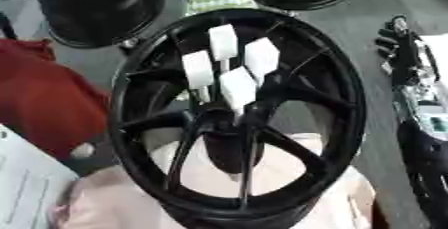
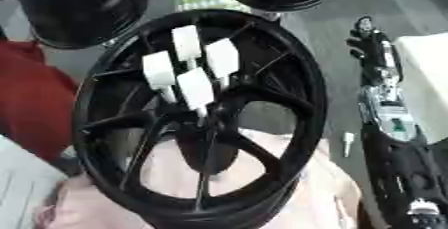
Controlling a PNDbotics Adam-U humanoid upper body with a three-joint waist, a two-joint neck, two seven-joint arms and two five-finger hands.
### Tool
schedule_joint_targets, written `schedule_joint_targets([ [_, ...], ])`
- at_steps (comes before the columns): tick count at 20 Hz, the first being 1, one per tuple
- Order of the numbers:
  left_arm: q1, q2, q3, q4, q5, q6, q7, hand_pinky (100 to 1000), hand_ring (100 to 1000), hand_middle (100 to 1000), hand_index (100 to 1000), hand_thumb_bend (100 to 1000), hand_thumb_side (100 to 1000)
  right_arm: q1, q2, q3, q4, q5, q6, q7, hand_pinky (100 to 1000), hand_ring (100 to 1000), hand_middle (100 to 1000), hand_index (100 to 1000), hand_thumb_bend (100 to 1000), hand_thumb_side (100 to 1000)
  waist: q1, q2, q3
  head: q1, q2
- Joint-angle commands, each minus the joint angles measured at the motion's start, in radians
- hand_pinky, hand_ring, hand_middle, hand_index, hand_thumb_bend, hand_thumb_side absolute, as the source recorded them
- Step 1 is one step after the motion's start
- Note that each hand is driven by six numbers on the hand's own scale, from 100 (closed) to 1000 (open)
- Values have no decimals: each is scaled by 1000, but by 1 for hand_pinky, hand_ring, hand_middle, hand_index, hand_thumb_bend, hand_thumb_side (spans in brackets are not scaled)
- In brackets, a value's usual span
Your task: Pull the pin out of the wheel hub.
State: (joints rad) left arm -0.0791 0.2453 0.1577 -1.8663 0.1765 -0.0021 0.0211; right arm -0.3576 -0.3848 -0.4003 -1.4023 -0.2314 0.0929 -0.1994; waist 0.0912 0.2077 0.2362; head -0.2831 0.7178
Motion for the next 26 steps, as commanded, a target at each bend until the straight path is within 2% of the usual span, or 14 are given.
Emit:
schedule_joint_targets([
  [1,-9,27,9,-22,-7,-6,1,652,639,560,733,100,790,-18,-44,-4,-32,-2,-5,6,888,808,750,774,100,698,-18,-2,-2,-3,-21],
  [5,-16,39,15,-46,-8,-13,10,651,639,560,733,100,785,-33,-60,-15,-51,-19,-17,8,888,808,751,775,100,670,-33,27,-8,-1,-28],
  [9,-26,66,14,-75,-16,-19,17,651,639,561,733,100,777,-54,-73,-23,-72,-46,-35,10,888,808,751,775,100,658,-51,63,-20,24,-37],
  [14,-31,99,19,-105,-23,-27,32,651,639,561,732,100,768,-63,-128,-21,-97,-89,-56,26,888,808,751,775,100,636,-68,98,-30,47,-58],
  [22,-31,124,22,-131,-21,-31,52,651,640,561,732,100,764,-60,-220,-3,-138,-127,-74,59,890,809,752,776,100,595,-76,125,-39,59,-72],
  [26,-31,134,22,-134,-22,-34,58,651,640,561,732,100,760,-63,-297,24,-184,-123,-83,86,892,811,754,779,100,544,-76,133,-43,57,-82],
])
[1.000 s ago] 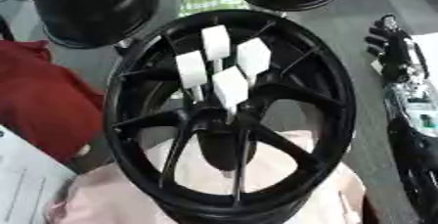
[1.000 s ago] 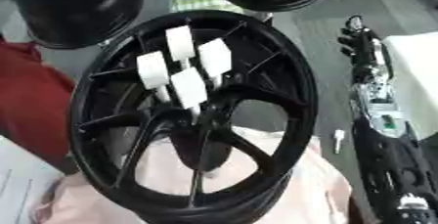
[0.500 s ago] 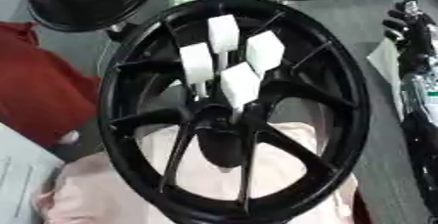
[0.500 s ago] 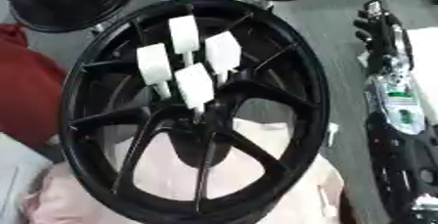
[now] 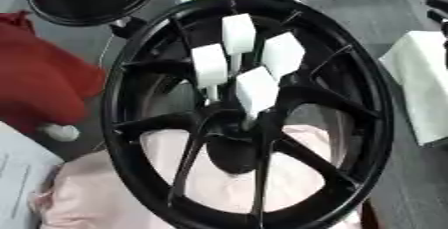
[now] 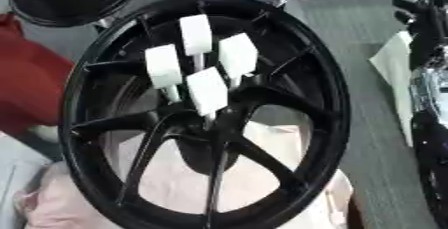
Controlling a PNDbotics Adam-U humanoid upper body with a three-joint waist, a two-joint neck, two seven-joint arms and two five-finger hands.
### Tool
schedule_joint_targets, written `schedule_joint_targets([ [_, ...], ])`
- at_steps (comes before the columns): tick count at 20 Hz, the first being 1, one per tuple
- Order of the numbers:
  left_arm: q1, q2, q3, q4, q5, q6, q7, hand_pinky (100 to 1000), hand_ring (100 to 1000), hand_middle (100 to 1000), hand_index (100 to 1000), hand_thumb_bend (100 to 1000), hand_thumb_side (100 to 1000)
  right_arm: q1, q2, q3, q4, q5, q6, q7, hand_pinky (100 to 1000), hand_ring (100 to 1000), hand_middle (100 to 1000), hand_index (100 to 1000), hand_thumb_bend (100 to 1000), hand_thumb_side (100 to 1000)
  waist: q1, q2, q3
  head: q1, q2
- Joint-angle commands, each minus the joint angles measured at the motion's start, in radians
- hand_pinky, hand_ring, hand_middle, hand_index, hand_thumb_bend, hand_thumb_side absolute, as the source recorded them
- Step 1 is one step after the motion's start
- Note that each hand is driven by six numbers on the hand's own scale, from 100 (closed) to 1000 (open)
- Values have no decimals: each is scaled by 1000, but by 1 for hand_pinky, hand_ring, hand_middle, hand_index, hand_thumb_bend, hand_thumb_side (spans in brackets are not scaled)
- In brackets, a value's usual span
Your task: Pull the pin out of the wheel hub.
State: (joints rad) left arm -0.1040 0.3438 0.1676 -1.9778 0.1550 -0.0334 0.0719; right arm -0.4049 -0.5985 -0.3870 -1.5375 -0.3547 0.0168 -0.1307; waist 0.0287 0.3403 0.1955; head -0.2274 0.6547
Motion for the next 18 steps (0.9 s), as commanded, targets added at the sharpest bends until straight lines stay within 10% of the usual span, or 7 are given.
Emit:
schedule_joint_targets([
  [1,-6,38,13,-22,-1,-4,8,651,640,561,732,100,759,-18,-109,21,-66,5,-10,26,892,812,754,779,100,535,-13,3,-3,1,-20],
  [13,-3,75,6,-22,-16,-13,5,650,640,560,731,100,748,-168,-514,204,-220,95,-112,300,911,844,781,803,100,412,-22,3,-8,-7,-18],
  [18,-7,84,3,-22,-18,-13,1,650,640,559,727,100,746,-269,-603,283,-226,189,-185,489,928,866,798,815,100,194,-32,3,1,-11,-21],
])
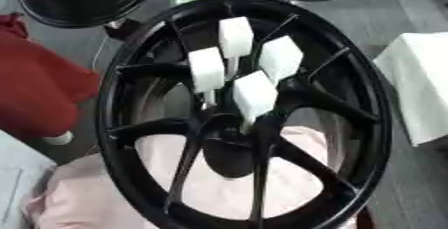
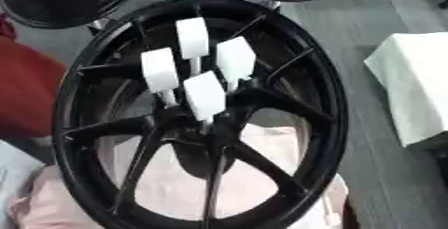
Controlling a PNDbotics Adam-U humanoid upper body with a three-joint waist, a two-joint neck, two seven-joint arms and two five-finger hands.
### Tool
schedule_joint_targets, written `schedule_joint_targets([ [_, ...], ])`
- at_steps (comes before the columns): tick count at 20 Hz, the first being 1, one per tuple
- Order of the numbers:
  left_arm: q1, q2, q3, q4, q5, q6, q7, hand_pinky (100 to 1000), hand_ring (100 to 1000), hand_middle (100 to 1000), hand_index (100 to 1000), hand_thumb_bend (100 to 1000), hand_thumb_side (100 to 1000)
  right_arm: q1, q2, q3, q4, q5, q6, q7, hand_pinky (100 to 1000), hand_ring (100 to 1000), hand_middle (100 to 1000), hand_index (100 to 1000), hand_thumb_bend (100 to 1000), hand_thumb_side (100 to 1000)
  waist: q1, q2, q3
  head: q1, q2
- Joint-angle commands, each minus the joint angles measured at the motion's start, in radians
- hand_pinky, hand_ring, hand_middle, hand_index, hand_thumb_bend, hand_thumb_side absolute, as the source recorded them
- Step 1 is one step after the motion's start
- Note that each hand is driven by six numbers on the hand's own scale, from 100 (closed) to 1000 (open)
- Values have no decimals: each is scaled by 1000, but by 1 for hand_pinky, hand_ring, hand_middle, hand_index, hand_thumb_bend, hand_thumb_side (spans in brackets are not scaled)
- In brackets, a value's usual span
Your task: Pull the pin out of the wheel hub.
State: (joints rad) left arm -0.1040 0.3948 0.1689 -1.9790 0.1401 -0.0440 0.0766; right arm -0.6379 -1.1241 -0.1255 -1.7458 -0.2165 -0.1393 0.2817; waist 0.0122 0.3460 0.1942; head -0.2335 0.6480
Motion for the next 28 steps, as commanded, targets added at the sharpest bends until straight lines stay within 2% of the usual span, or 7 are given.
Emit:
schedule_joint_targets([
  [1,-9,34,1,-21,-4,-2,-5,650,640,559,727,100,747,-59,-88,39,-26,90,-42,114,930,871,802,818,100,164,-19,-3,5,-7,-16],
  [3,-10,37,0,-21,-5,-2,-7,650,640,560,727,100,746,-105,-91,78,-49,168,-69,182,933,877,805,820,100,166,-22,-3,7,-10,-20],
  [6,-12,43,-1,-21,-6,-2,-9,650,640,560,727,100,746,-173,-72,137,-75,232,-101,255,935,883,811,823,100,192,-27,-4,9,-18,-23],
  [13,-12,50,-4,-21,-6,-2,-13,649,640,560,727,100,744,-308,-8,279,-90,291,-134,374,934,888,822,831,100,234,-30,-6,10,-37,-33],
  [21,-9,49,-7,-21,-4,0,-17,649,641,560,726,100,742,-430,70,427,-69,323,-115,452,929,892,829,847,100,258,-18,-15,2,-39,-26],
  [28,-5,50,-10,-20,-2,-1,-20,649,642,561,726,100,741,-511,141,528,-23,341,-99,498,926,891,829,846,100,265,-7,-21,-2,-31,-24],
])
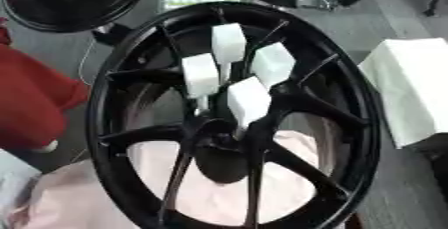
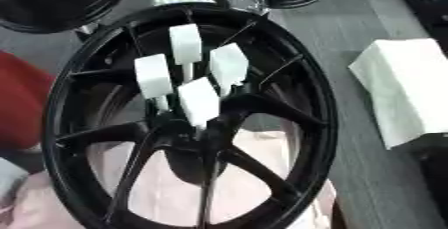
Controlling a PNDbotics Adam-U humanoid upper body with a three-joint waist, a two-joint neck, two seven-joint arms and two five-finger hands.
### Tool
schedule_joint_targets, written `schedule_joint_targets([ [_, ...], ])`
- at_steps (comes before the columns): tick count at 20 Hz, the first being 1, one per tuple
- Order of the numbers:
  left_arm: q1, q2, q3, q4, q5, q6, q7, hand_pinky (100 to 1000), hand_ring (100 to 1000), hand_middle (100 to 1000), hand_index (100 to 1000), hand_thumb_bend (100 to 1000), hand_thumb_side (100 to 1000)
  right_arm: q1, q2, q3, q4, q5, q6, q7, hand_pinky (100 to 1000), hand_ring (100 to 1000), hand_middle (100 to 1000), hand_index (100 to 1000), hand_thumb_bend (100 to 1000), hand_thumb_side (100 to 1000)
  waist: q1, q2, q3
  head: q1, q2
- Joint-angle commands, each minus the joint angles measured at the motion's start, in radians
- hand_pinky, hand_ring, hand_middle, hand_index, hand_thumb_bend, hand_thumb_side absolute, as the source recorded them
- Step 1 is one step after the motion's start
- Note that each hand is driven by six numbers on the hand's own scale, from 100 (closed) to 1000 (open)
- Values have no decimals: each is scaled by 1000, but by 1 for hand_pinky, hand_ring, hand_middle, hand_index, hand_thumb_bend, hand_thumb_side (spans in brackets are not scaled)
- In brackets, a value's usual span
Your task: Pull the pin out of the wheel hub.
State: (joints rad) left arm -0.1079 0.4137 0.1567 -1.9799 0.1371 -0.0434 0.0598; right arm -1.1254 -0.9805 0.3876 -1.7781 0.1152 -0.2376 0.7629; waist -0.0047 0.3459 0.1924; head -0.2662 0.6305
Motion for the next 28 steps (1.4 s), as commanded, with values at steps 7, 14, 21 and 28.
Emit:
schedule_joint_targets([
  [7,-1,30,3,-18,-3,0,-6,649,642,561,726,100,745,46,-61,26,-55,-35,1,28,924,894,832,865,100,270,6,-15,5,30,-11],
  [14,-5,31,0,-19,-5,1,-11,649,642,561,726,100,747,144,-149,15,-178,-37,70,-30,918,895,833,878,100,349,2,-9,13,44,-16],
  [21,-5,28,0,-18,-9,2,-13,648,643,561,726,100,748,239,-218,-14,-221,-17,125,-94,910,877,797,866,100,386,0,-4,18,55,-17],
  [28,-7,24,-3,-17,-13,3,-17,648,643,562,725,100,751,316,-257,-32,-222,28,120,-161,907,866,724,887,100,382,1,1,22,60,-16],
])
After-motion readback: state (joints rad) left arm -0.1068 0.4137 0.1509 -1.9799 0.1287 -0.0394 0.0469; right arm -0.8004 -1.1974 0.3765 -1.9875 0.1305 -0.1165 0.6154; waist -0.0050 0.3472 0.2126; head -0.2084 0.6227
